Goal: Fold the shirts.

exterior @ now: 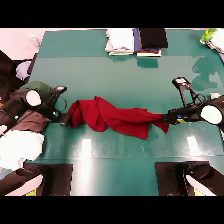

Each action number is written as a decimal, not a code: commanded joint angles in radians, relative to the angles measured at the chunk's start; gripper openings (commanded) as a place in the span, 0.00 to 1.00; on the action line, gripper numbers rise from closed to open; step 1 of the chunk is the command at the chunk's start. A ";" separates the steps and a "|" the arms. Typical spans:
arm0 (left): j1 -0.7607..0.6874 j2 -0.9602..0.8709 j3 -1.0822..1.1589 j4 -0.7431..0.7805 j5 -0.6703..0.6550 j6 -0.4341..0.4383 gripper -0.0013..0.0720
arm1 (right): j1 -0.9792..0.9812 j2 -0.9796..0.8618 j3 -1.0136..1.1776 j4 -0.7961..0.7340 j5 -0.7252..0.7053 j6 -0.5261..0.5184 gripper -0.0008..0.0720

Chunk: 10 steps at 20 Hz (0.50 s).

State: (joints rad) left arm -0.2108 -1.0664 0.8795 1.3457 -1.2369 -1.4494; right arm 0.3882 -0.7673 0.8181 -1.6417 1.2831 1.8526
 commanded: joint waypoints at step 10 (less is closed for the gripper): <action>0.001 -0.333 0.334 -0.143 0.104 0.019 0.71 | 0.002 0.000 -0.003 0.001 -0.039 0.006 0.04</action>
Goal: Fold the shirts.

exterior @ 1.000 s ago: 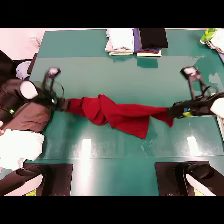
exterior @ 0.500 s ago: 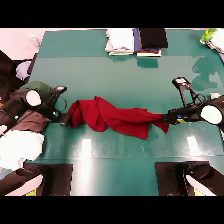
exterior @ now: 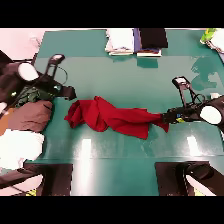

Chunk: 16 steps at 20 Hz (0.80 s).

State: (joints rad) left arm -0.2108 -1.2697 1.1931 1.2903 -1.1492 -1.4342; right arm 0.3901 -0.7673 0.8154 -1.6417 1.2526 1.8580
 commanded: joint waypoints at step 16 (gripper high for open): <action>0.001 -0.150 0.351 -0.021 0.011 0.026 0.05 | -0.045 0.000 0.205 -0.061 0.005 -0.040 0.04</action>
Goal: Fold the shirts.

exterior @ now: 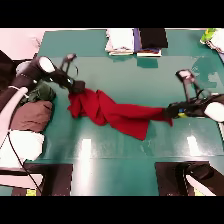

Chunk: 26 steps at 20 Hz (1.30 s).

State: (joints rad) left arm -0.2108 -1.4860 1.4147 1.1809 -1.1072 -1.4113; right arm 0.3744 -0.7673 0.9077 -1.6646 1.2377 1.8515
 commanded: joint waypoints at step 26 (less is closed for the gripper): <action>0.001 0.415 0.154 0.103 -0.191 0.006 0.05 | -0.454 -0.434 0.964 0.171 0.156 -0.335 0.04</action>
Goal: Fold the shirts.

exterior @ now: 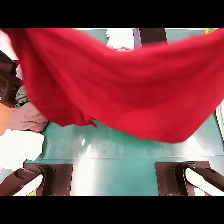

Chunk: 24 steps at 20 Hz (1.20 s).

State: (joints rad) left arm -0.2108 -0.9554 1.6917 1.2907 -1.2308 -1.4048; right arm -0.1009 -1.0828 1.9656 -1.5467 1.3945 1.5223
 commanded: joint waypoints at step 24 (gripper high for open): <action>0.039 -0.321 -0.466 0.212 -0.022 -0.089 0.67 | -0.050 -0.235 -0.605 0.061 0.024 0.014 0.62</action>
State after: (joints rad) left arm -0.1806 -1.3338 1.3228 1.4971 -1.1881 -1.4620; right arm -0.0891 -1.4498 1.6257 -1.4864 1.4078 1.5200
